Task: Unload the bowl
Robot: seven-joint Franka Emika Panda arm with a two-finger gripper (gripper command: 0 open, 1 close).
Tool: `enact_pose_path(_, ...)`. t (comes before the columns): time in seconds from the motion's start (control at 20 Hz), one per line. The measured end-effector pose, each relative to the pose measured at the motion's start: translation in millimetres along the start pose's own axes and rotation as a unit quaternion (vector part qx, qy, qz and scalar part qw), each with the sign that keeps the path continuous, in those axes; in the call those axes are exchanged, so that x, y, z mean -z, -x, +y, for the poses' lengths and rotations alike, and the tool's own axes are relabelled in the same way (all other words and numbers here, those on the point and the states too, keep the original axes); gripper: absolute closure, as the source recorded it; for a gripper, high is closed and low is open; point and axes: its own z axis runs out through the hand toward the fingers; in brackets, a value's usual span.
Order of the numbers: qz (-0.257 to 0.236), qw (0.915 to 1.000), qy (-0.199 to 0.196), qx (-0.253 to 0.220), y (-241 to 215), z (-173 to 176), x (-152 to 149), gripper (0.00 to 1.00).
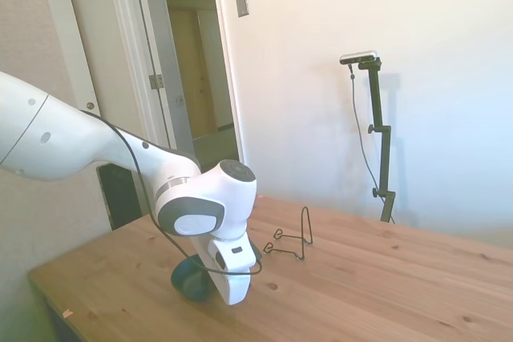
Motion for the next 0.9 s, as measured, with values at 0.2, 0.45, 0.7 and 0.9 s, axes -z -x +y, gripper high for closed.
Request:
enact_pose_path(0.2,0.002,1.0000,-0.002,0.003,-0.6,-0.9,2.5,0.00)
enact_pose_path(0.45,0.022,0.9994,-0.022,0.014,7.3,-5.9,21.6,0.00)
enact_pose_path(0.7,0.088,0.9930,-0.054,0.058,43.5,-20.9,66.7,0.00)
enact_pose_path(0.9,0.159,0.9806,-0.055,0.100,85.6,-37.8,96.6,0.00)
